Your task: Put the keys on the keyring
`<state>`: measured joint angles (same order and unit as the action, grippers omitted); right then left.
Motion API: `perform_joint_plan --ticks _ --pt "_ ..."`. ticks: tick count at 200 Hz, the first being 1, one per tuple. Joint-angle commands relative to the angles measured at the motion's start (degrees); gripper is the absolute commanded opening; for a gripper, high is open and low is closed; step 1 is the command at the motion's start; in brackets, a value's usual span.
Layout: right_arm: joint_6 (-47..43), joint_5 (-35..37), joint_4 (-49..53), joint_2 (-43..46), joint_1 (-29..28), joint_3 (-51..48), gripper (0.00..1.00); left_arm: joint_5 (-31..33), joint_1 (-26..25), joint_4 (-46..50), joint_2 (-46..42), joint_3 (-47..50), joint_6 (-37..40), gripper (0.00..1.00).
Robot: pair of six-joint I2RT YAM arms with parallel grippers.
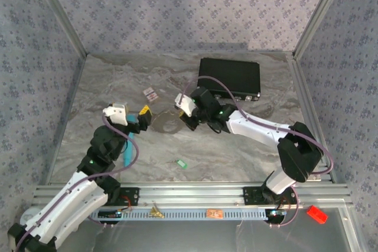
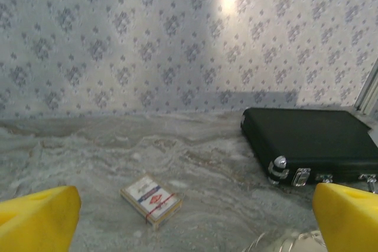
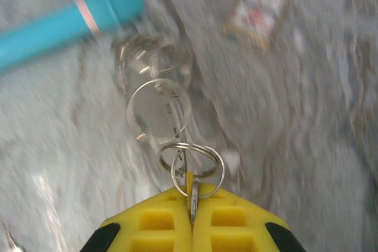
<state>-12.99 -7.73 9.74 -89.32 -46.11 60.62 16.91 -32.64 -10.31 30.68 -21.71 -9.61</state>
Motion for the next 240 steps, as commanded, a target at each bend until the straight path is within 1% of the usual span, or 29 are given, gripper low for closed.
perform_joint_plan --ticks 1,41,69,119,158,167,179,189,215,223,240 --pt "1.4 4.5 9.8 4.3 1.2 -2.5 0.0 -2.6 1.2 0.1 2.5 -2.7 -3.7 1.0" --pt "-0.1 7.5 20.8 7.0 2.8 -6.0 0.0 -4.9 2.1 -2.8 8.2 -3.7 -4.9 1.0" --pt "-2.7 8.9 26.6 7.1 2.0 -7.6 0.0 -5.7 2.1 -3.6 11.1 -4.9 -4.8 1.0" --pt "-5.8 7.5 30.9 5.8 -0.9 -8.9 0.0 -6.2 2.3 -4.3 13.3 -5.6 -4.9 1.0" --pt "-9.0 9.4 33.2 3.4 -3.7 -9.1 0.0 -6.4 2.3 -4.3 14.0 -5.9 -4.6 1.0" --pt "-9.4 9.5 33.2 2.9 -4.6 -9.3 0.01 -6.4 2.3 -4.2 14.1 -5.8 -4.5 1.0" --pt "-9.9 8.0 33.6 2.3 -5.6 -9.3 0.03 -6.3 2.2 -4.0 14.1 -6.0 -4.1 1.0" --pt "-10.5 5.7 33.9 1.8 -6.1 -9.2 0.08 -6.2 2.3 -3.6 14.1 -6.0 -4.0 1.0" --pt "-14.0 -2.8 36.4 0.3 -8.5 -8.3 0.26 -6.3 2.3 -3.3 13.9 -6.0 -3.5 1.0" --pt "-15.7 -5.4 37.2 0.3 -9.1 -7.7 0.28 -6.3 2.2 -3.2 14.0 -6.1 -3.4 1.0" --pt "-15.5 -11.3 36.8 2.0 -8.3 -6.8 0.32 -6.6 2.3 -3.1 14.0 -6.1 -3.1 1.0"
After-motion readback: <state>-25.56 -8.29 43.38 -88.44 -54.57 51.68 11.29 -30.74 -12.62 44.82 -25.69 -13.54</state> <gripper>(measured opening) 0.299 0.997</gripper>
